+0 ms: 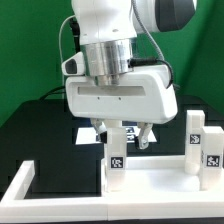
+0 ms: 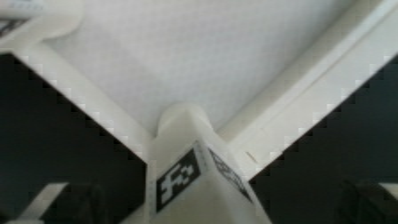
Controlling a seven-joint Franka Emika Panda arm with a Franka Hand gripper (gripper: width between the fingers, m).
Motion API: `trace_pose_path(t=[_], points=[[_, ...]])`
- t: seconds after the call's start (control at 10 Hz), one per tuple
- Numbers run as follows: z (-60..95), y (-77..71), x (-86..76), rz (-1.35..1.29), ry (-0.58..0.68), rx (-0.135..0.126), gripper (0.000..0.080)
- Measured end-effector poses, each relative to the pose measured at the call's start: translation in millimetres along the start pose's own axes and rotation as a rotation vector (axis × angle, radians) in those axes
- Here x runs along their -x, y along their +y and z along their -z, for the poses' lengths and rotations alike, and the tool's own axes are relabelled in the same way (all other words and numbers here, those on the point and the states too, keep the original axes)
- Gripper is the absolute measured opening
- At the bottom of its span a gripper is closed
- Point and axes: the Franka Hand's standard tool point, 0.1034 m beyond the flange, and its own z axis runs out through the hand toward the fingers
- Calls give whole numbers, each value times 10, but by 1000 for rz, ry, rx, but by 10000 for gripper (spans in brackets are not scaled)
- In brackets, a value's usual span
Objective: Assemble desk
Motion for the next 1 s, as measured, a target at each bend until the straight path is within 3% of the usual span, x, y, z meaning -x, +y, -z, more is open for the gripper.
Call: trace_pose_path(t=[0.1,0.3,0.5,0.7,0.8,0.9,1.0], points=[[8,24,-22,252,6,20,649],[49,40,-17,516,-30,38,649],[35,44,-16,486,-29,39,649],[35,44,-15,450,-28,39,393],[37,62,-25,349,-26,42,393],[34,77,-29,270,-24,44,292],[32,75,-28,207,-23,45,292]])
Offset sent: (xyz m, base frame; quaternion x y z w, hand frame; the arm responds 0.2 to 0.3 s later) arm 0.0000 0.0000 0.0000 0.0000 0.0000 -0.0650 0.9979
